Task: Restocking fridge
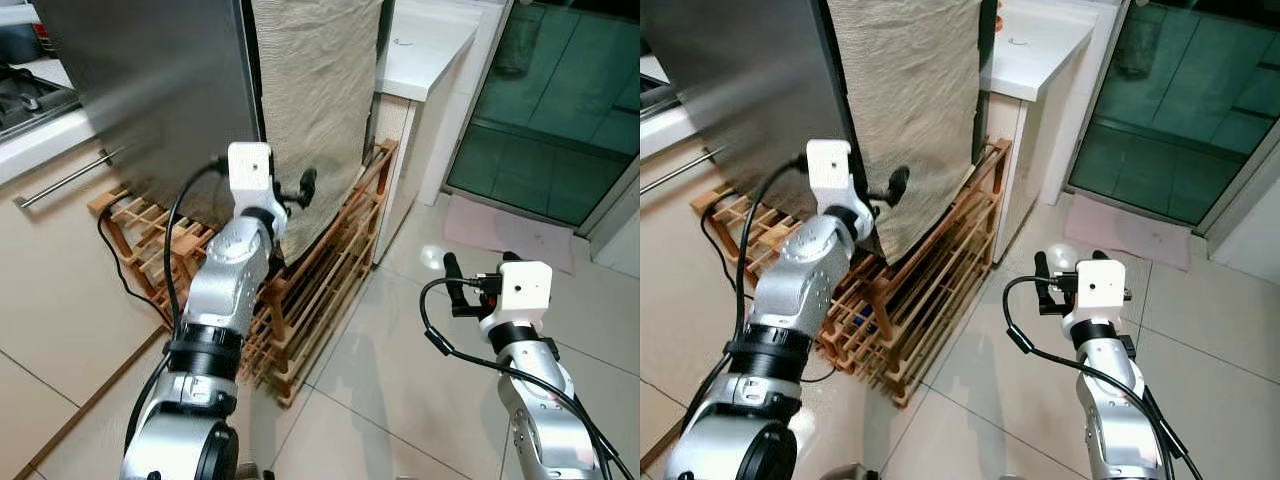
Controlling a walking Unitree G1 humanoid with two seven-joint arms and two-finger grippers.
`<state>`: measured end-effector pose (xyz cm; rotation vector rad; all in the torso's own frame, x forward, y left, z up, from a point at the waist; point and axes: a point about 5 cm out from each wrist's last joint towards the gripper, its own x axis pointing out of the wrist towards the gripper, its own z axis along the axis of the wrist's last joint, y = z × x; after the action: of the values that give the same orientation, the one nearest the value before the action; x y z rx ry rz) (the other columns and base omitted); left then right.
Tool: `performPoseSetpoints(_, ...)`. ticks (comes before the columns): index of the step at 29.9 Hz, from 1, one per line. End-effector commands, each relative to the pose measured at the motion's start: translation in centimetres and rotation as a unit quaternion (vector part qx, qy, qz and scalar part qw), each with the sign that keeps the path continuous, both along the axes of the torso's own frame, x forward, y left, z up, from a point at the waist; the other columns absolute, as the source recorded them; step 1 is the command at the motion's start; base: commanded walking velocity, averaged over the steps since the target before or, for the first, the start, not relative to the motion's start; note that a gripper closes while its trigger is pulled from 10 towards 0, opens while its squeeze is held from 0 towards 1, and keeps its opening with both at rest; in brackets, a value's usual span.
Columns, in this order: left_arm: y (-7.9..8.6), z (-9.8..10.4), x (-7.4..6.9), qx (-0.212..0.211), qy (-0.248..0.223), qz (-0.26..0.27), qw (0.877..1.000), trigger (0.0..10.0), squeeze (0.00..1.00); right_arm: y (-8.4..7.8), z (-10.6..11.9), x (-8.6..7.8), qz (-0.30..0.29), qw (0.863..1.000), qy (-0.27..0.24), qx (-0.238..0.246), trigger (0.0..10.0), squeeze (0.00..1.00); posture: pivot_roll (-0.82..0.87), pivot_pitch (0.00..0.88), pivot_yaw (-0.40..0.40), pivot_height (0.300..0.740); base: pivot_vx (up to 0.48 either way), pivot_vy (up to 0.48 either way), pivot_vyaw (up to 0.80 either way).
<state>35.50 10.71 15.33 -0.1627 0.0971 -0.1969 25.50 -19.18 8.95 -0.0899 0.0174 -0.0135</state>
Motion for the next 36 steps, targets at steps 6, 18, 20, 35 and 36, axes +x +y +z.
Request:
performPoseSetpoints(6,-0.3,0.9,-0.1,0.010,-0.014,-0.004,1.000,10.0,0.00,0.4,0.8,0.2,0.012,1.000,-0.013,0.013,10.0,0.00,-0.11,0.000,0.012,0.726,0.000,0.000,0.00)
performPoseSetpoints(18,-1.9,2.9,0.7,-0.022,-0.032,-0.029,0.999,10.0,0.00,0.5,0.8,0.1,0.019,1.000,-0.013,0.016,10.0,0.00,-0.12,0.000,0.012,0.726,0.000,0.000,0.00)
performPoseSetpoints(20,-2.5,3.5,0.8,-0.026,-0.038,-0.037,0.998,10.0,0.00,0.4,0.8,0.1,0.018,1.000,-0.013,0.015,10.0,0.00,-0.12,0.000,0.012,0.726,0.000,0.000,0.00)
performPoseSetpoints(35,-7.8,3.8,1.0,-0.001,-0.033,-0.174,0.984,10.0,0.00,0.6,0.3,0.2,0.022,1.000,-0.003,0.017,10.0,0.00,-0.12,0.000,0.012,0.726,0.000,0.000,0.00)
performPoseSetpoints(36,-8.4,4.0,0.8,-0.009,-0.041,-0.199,0.979,10.0,0.00,0.5,0.3,0.2,0.022,1.000,-0.002,0.018,10.0,0.00,-0.12,0.000,0.012,0.726,0.000,0.000,0.00)
